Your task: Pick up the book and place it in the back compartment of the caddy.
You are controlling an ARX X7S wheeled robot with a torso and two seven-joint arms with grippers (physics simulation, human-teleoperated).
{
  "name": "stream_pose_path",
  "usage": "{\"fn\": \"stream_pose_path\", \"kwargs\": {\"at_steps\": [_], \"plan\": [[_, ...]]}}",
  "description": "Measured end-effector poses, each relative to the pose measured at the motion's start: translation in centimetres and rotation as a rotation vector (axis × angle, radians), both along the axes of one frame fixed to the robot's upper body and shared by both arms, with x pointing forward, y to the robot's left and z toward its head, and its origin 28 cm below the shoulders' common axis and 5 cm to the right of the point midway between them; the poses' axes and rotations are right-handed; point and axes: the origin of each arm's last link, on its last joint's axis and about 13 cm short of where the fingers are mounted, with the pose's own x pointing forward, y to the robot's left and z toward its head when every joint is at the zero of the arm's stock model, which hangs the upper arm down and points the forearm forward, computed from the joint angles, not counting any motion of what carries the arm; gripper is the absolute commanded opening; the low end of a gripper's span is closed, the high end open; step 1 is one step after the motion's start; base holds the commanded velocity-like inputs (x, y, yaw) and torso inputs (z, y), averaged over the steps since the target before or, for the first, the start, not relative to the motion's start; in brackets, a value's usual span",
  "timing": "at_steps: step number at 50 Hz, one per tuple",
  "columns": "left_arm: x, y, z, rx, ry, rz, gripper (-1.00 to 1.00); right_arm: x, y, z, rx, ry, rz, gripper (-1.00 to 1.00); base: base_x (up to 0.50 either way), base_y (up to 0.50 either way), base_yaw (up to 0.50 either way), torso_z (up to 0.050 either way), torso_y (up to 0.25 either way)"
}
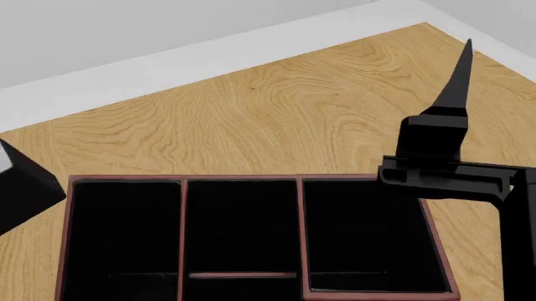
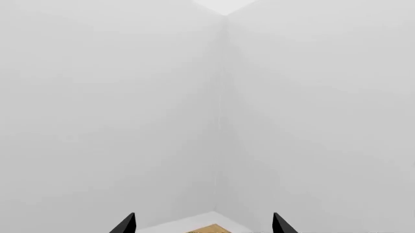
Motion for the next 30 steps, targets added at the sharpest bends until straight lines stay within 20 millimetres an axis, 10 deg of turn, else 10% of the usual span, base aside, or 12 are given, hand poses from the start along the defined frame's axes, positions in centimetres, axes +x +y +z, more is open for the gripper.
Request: {"fn": "stream_pose_path", "kwargs": {"at_steps": [30], "plan": [[2.5,-4.8,0.0,0.058,0.087,-0.213,-1.0,-0.6,-0.5,-1.0,0.019,-0.003,-0.016,1.0,0.0,0.0,0.0,0.001,0.001]]}}
